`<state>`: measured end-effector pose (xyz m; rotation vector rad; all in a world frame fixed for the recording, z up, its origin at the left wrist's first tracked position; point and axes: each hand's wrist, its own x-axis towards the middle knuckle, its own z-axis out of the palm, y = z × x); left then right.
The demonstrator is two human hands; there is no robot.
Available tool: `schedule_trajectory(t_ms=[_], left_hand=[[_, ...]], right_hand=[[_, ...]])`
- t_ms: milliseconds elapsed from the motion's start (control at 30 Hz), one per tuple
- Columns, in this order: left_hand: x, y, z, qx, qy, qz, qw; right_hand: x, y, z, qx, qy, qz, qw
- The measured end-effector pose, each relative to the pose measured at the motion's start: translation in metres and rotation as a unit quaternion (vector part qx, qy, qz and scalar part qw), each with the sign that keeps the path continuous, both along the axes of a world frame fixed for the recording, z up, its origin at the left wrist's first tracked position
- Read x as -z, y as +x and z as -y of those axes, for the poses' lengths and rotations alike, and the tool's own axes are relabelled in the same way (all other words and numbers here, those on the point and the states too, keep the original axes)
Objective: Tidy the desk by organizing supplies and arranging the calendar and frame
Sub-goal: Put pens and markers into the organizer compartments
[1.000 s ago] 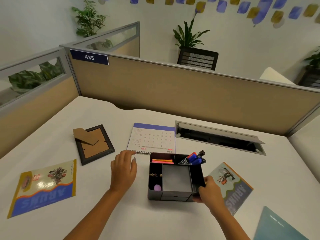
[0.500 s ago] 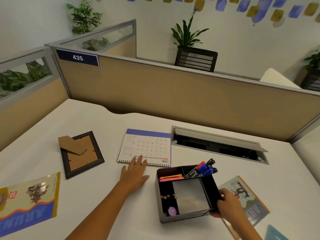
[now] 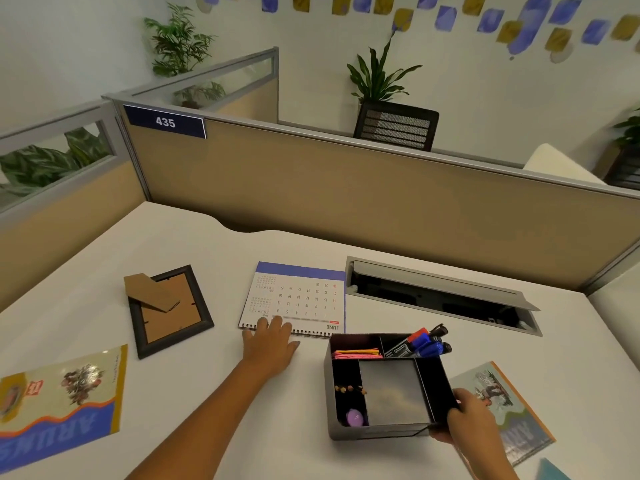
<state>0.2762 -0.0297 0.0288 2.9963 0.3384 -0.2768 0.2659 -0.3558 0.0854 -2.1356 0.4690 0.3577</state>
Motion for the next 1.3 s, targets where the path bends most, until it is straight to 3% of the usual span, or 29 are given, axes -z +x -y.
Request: schedule_trajectory(t_ms=[200, 300, 433, 767, 1000, 1200, 1300], left_hand=[[0.000, -0.001, 0.008, 0.029, 0.048, -0.038, 0.998], [0.015, -0.022, 0.008, -0.012, 0.039, 0.024, 0.999], [0.020, -0.026, -0.006, 0.004, 0.051, 0.102, 0.993], [0.018, -0.015, 0.006, 0.065, 0.020, 0.128, 0.989], [0.025, -0.039, 0.031, 0.101, 0.004, 0.124, 0.987], [0.024, -0.065, 0.024, 0.069, -0.084, 0.114, 0.988], [0.023, -0.075, 0.018, 0.079, -0.133, 0.029, 0.987]], right_hand=[[-0.007, -0.010, 0.008, 0.032, 0.028, -0.014, 0.999], [-0.011, -0.012, 0.013, 0.048, 0.044, -0.020, 0.998], [-0.012, -0.014, 0.019, 0.064, 0.053, -0.006, 0.996], [-0.013, -0.006, 0.019, 0.078, 0.053, 0.033, 0.995], [-0.010, 0.001, 0.016, 0.083, 0.065, 0.033, 0.994], [-0.009, 0.003, 0.013, 0.089, 0.092, 0.043, 0.991], [-0.010, 0.002, 0.006, 0.090, 0.093, 0.046, 0.991]])
